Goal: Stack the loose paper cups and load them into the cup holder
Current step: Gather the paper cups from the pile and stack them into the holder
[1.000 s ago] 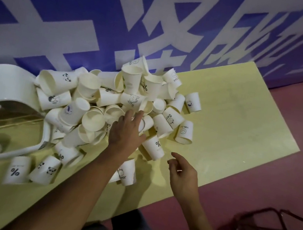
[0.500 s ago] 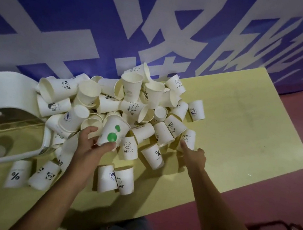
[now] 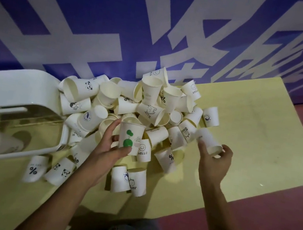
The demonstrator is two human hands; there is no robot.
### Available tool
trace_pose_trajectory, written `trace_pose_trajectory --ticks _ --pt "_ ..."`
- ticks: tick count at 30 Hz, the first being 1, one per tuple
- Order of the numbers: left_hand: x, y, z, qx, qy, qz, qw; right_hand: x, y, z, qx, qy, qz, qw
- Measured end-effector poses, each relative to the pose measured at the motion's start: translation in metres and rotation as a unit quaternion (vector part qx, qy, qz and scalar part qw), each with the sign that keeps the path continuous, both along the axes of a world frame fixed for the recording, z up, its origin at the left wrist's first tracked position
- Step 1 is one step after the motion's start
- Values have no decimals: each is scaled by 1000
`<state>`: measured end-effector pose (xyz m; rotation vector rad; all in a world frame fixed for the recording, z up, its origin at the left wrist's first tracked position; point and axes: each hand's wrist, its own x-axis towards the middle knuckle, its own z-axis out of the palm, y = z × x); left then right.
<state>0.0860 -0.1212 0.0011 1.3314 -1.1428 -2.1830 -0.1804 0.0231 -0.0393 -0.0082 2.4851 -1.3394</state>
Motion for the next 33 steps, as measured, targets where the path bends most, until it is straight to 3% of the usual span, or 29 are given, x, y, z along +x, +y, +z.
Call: trace_pose_trajectory --ticks 5,18,25,33 --pt "15 1 6 -32 33 7 999 61 -30 49 -96 -8 110 989" --pt "201 -31 15 -117 0 93 989 254 -98 67 -108 -12 387 916" --pt "313 -51 11 -175 -46 133 974 354 -134 54 -106 -37 451 885" --pt "384 -77 -12 -316 -151 160 923 416 -161 46 -88 -55 478 872"
